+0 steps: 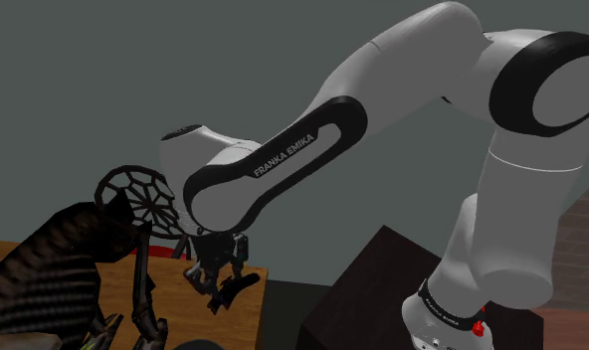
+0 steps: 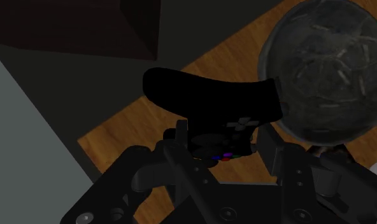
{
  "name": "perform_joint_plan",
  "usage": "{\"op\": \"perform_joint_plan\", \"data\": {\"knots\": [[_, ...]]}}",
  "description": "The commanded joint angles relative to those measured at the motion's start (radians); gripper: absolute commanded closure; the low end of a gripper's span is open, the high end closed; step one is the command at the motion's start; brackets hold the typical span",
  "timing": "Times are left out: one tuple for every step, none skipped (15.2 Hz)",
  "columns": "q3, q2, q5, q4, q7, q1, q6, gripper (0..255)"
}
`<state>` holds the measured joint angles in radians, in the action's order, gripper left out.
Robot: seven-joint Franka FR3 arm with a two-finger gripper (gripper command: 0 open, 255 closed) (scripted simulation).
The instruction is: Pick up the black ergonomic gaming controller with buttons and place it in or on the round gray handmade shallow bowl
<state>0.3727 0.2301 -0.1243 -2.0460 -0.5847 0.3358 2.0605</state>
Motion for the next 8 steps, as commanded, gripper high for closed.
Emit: {"op": "perform_joint_plan", "data": {"knots": [[0.015,0.015,0.001,0.017,-0.043,0.026,0.004,255],[0.023,0.026,0.003,0.031,-0.067,0.041,0.004,255],[0.031,0.038,0.005,0.045,-0.091,0.057,0.005,255],[0.039,0.050,0.008,0.061,-0.115,0.073,0.005,255],[0.045,0.064,0.012,0.077,-0.139,0.089,0.004,255],[0.052,0.078,0.016,0.095,-0.163,0.105,0.004,255],[0.058,0.093,0.021,0.114,-0.187,0.122,0.003,255],[0.064,0.108,0.027,0.135,-0.211,0.139,0.001,255]]}}
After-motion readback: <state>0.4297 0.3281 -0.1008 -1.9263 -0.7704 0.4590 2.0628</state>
